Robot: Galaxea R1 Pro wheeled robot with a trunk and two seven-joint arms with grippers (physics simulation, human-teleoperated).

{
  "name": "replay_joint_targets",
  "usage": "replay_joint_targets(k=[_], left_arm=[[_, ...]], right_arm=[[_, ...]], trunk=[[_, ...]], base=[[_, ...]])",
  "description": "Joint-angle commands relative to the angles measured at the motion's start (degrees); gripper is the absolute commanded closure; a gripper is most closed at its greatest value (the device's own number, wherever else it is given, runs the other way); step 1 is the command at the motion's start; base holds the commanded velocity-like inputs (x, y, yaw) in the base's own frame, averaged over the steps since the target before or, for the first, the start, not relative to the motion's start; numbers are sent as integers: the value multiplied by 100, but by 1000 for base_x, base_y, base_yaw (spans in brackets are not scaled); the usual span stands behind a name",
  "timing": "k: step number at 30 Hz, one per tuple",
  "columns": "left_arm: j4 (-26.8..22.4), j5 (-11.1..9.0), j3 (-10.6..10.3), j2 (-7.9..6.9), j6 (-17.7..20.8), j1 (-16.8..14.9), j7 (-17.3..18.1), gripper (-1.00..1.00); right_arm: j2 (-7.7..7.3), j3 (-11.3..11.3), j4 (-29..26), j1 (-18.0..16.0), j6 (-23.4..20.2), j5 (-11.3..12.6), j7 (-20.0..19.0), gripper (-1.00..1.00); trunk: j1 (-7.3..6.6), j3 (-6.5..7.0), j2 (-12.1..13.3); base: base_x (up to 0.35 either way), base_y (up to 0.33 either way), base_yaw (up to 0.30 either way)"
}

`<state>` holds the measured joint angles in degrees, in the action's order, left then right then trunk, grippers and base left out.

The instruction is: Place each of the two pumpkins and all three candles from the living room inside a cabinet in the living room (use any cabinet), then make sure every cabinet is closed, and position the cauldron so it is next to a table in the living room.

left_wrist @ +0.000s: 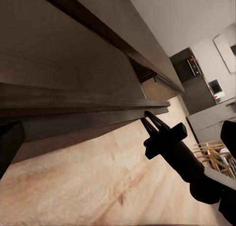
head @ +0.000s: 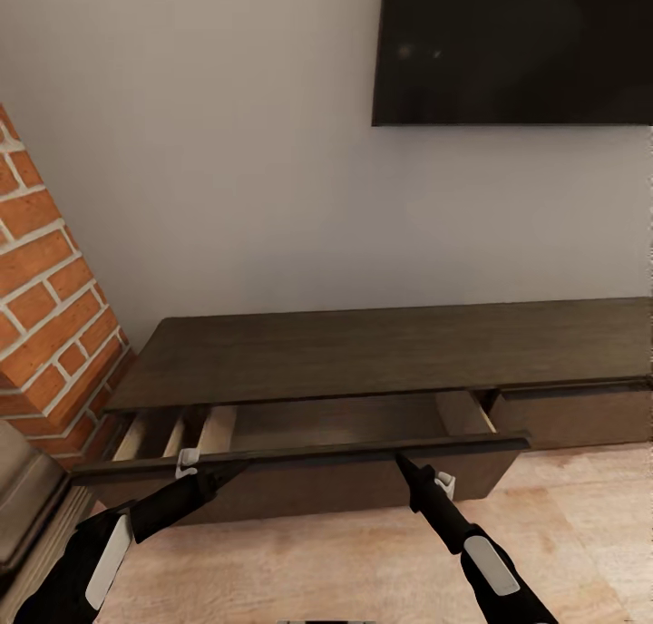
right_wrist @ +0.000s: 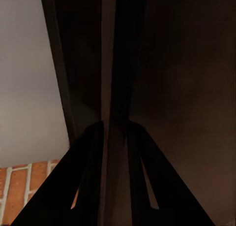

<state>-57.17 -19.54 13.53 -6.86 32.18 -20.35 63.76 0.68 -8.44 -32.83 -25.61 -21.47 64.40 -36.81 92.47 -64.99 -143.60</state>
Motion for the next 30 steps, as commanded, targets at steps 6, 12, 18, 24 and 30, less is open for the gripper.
replay_joint_targets(k=[6, 12, 18, 24, 30], left_arm=[[4, -24, 0, 0, 45, -4, 7, -100], [4, -24, 0, 0, 43, -4, 7, -100], [4, -24, 0, 0, 43, -4, 5, -100], [4, -24, 0, 0, 43, -4, 4, -100], [4, -24, 0, 0, 43, -4, 4, -100]], right_arm=[[12, 27, -4, -5, -103, 39, -397, 100], [12, 27, -4, -6, -103, 40, -397, 100], [12, 27, -4, -6, -103, 40, -397, 100], [12, 27, 4, -4, -103, 45, -397, 100], [12, 27, 3, -5, -103, 46, -397, 100]], trunk=[[-5, -3, -3], [-5, -3, -3], [-5, -3, -3], [-5, -3, -3], [-5, -3, -3]], base=[[-156, 0, 0], [-56, 0, 0], [-61, 0, 0], [-93, 0, 0], [-122, 0, 0]])
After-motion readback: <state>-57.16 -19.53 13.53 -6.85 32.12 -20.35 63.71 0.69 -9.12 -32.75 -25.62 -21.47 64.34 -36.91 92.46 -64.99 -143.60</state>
